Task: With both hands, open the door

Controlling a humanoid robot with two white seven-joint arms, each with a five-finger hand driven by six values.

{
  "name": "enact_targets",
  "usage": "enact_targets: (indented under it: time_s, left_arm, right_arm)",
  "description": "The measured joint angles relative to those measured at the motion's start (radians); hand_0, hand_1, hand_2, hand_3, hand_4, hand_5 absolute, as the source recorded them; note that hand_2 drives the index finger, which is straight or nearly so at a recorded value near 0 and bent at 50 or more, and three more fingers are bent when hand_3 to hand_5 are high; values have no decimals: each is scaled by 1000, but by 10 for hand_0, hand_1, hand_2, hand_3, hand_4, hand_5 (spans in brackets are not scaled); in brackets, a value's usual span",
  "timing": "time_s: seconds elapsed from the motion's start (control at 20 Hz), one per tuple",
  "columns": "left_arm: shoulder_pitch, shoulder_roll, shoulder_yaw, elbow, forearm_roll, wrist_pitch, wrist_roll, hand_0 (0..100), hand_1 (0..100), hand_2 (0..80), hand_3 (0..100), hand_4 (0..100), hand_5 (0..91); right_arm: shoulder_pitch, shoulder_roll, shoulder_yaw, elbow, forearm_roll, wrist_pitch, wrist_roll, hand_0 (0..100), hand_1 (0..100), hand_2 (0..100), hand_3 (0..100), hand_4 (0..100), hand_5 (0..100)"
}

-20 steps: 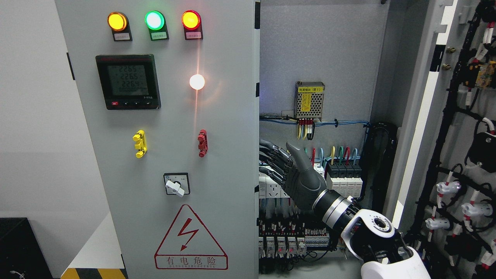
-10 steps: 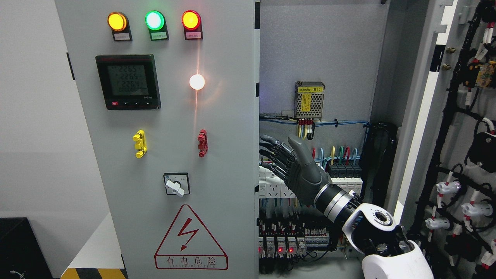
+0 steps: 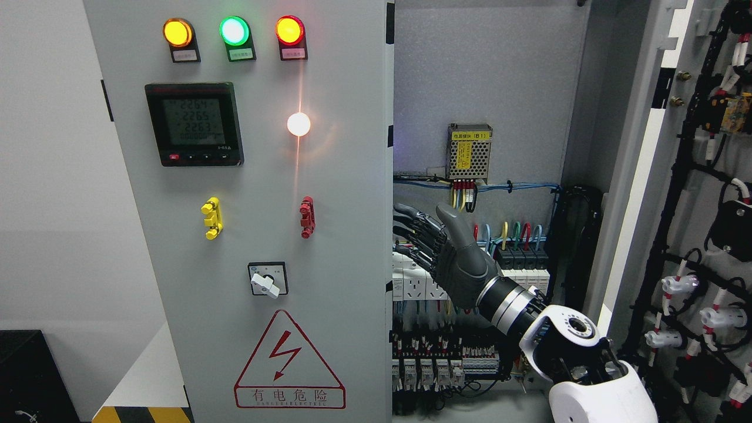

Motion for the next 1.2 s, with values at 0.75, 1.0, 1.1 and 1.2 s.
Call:
enact_targets:
  time_s: [0.75, 1.0, 1.1, 1.2]
  left_arm:
    - [0, 0, 0, 0, 0, 0, 0, 0, 0, 0, 0, 0, 0]
    - [0, 0, 0, 0, 0, 0, 0, 0, 0, 0, 0, 0, 0]
    - [0, 0, 0, 0, 0, 0, 0, 0, 0, 0, 0, 0, 0]
    - [0, 0, 0, 0, 0, 0, 0, 0, 0, 0, 0, 0, 0]
  right_arm:
    - [-15, -1, 4, 9, -1, 6, 91, 190, 0, 0, 0, 0, 0]
    - [-21, -1, 5, 16, -1, 9, 94, 190, 0, 0, 0, 0, 0]
    - [-23, 0, 5, 18, -2, 9, 96, 190, 0, 0, 0, 0, 0]
    - [-26, 1, 6, 21, -2, 9, 104, 190, 0, 0, 0, 0, 0]
